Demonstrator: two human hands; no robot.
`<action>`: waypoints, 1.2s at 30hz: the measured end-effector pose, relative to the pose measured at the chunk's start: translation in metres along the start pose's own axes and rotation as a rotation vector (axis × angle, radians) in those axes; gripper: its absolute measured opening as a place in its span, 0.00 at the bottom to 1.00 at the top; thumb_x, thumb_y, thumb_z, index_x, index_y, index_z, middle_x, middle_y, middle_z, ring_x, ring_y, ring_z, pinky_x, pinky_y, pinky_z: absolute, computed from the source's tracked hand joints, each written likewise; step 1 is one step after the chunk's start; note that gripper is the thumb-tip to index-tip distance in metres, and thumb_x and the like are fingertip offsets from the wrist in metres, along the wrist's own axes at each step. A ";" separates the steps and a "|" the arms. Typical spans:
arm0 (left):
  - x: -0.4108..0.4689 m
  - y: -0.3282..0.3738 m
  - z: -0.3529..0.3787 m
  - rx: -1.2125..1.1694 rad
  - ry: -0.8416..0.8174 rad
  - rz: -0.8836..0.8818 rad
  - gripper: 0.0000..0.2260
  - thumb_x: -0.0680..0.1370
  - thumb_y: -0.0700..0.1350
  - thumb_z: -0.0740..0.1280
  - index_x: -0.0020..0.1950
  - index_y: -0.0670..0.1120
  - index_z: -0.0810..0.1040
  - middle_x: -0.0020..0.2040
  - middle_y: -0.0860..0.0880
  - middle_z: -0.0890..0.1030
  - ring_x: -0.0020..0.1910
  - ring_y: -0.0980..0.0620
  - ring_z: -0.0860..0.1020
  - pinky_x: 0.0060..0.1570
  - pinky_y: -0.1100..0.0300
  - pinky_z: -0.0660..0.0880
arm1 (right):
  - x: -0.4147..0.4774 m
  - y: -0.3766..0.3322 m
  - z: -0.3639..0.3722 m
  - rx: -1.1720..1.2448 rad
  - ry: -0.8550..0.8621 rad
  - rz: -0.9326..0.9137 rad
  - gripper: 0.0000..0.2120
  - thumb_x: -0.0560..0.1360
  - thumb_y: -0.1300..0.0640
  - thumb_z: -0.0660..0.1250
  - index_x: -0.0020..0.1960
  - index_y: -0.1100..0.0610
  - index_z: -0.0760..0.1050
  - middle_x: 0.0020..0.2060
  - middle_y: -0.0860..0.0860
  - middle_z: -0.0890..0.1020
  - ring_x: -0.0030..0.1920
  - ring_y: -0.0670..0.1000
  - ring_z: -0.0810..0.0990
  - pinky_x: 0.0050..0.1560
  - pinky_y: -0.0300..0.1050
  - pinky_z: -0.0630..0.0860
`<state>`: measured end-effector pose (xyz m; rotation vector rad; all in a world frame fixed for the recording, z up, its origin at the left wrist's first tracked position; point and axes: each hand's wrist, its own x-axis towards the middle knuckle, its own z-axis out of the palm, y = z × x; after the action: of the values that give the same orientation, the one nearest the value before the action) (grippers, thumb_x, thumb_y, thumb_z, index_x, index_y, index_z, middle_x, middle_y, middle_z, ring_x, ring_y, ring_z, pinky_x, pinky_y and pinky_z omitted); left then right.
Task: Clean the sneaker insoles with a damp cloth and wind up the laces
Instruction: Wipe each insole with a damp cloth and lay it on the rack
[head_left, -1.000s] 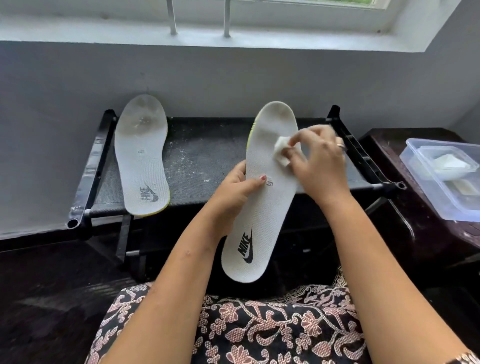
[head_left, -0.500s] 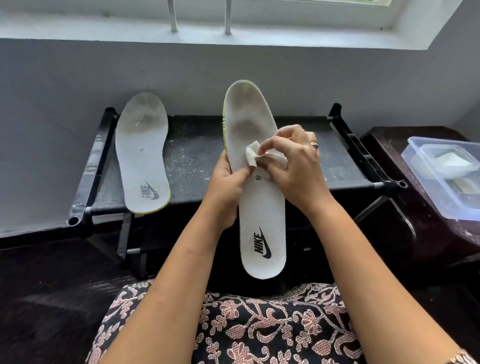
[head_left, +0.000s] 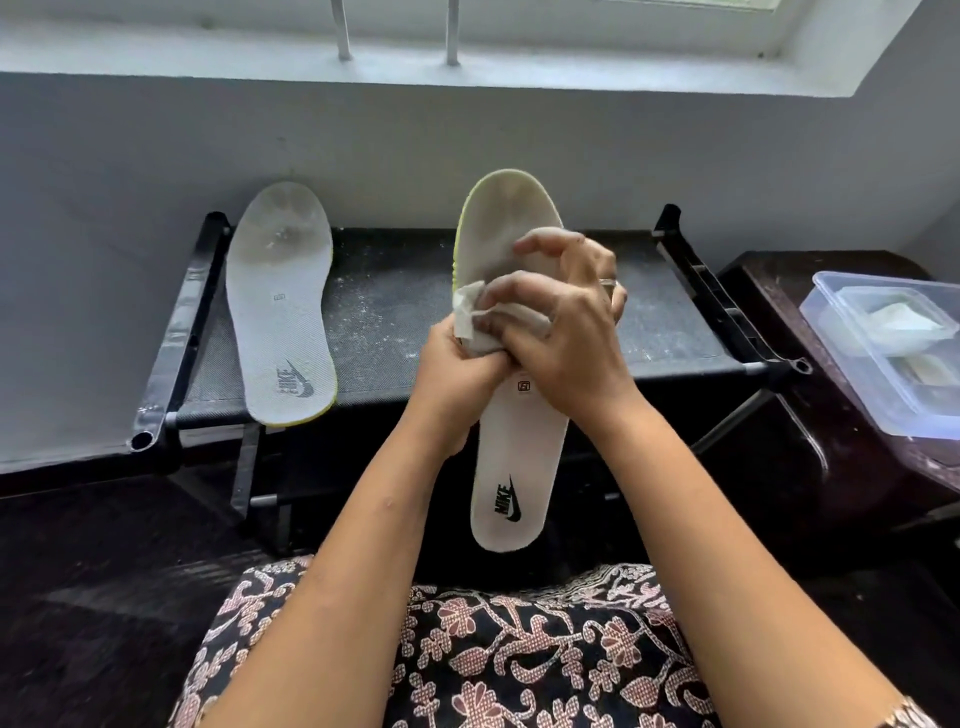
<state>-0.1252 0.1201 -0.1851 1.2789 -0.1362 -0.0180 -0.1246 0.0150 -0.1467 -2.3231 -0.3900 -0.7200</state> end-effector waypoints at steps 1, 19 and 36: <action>0.001 -0.001 -0.002 0.023 0.016 0.016 0.10 0.63 0.35 0.69 0.42 0.46 0.78 0.35 0.49 0.81 0.36 0.53 0.77 0.38 0.59 0.74 | 0.000 0.000 0.000 0.001 0.005 -0.015 0.02 0.68 0.51 0.72 0.41 0.46 0.83 0.59 0.45 0.72 0.63 0.49 0.62 0.64 0.46 0.60; 0.001 0.001 -0.002 -0.136 -0.008 0.052 0.19 0.66 0.30 0.66 0.53 0.47 0.76 0.45 0.47 0.82 0.44 0.50 0.80 0.45 0.58 0.78 | -0.001 0.010 -0.001 0.174 -0.042 0.096 0.05 0.66 0.63 0.76 0.40 0.58 0.82 0.59 0.51 0.70 0.52 0.27 0.69 0.52 0.21 0.63; 0.000 -0.002 0.002 -0.099 -0.033 0.024 0.19 0.70 0.28 0.67 0.55 0.47 0.75 0.47 0.46 0.82 0.46 0.52 0.80 0.47 0.60 0.78 | 0.002 0.001 0.010 0.210 0.249 0.244 0.03 0.73 0.59 0.68 0.47 0.54 0.78 0.39 0.41 0.80 0.40 0.41 0.78 0.43 0.33 0.72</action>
<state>-0.1250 0.1174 -0.1858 1.1788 -0.1773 -0.0251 -0.1186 0.0209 -0.1521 -2.0099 -0.0642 -0.7942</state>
